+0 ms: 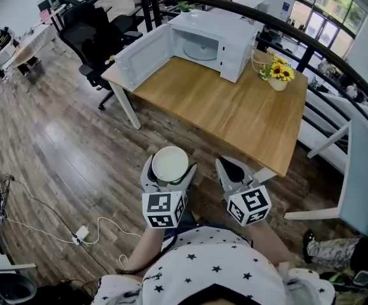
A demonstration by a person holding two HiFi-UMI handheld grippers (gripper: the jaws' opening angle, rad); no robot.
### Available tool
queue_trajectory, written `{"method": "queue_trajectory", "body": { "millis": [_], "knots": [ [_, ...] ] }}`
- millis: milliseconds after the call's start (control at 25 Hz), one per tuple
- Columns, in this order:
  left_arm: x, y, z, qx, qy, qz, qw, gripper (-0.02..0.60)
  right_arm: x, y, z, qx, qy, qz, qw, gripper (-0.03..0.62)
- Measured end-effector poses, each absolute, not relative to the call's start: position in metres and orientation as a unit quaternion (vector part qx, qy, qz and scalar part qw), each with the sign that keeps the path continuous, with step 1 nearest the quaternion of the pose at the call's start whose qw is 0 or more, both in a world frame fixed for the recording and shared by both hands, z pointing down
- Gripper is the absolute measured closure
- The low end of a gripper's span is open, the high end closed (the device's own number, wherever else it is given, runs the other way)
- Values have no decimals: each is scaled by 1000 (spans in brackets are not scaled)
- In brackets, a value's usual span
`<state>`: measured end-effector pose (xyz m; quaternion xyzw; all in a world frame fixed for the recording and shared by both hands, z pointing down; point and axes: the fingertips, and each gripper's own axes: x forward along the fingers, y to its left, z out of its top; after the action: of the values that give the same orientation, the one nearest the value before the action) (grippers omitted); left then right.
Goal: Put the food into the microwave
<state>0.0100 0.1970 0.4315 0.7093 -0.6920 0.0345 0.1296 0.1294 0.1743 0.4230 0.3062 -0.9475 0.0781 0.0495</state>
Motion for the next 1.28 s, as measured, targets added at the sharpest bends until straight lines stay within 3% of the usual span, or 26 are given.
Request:
{"method": "queue_trajectory", "body": {
  "millis": [1280],
  "knots": [
    [-121, -54, 423, 742, -655, 56, 132, 64, -5, -73, 404, 350, -933, 72, 51, 588]
  ]
}}
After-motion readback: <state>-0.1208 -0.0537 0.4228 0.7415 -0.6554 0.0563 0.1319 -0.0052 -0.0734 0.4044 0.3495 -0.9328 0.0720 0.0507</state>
